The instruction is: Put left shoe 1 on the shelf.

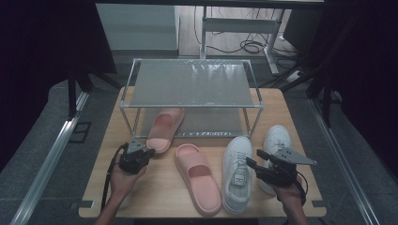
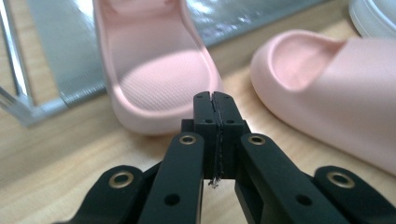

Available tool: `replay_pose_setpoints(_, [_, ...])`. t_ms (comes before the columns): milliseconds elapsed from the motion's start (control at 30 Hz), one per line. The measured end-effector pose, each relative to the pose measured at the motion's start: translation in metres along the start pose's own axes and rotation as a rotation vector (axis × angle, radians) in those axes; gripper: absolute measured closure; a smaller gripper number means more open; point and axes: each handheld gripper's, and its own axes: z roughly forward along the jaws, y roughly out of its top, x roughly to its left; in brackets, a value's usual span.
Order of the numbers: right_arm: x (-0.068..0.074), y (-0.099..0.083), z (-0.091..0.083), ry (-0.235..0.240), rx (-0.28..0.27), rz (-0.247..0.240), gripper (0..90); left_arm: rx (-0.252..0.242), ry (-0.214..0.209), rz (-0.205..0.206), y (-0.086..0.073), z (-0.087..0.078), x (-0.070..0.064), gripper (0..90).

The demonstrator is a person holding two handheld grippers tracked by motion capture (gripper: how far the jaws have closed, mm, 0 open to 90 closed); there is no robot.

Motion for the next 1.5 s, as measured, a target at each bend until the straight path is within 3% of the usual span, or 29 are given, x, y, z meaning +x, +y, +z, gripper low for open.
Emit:
replay_pose_setpoints(400, [0.003, 0.001, 0.002, 0.004, 0.005, -0.011, 43.1, 0.036, 0.004, -0.012, -0.016, 0.004, 0.001, 90.0])
replay_pose_setpoints(833, [0.003, 0.001, 0.003, 0.006, 0.008, -0.010, 43.0, 0.045, 0.012, -0.021, -0.012, 0.021, 0.001, 90.0])
replay_pose_setpoints(1100, [0.003, 0.001, 0.003, 0.006, 0.008, -0.011, 43.0, 0.061, 0.010, -0.007, -0.003, 0.029, 0.000, 90.0])
replay_pose_setpoints(1500, [0.003, 0.001, 0.004, 0.006, 0.008, -0.011, 43.0, 0.066, 0.006, -0.010, -0.001, 0.034, 0.000, 90.0])
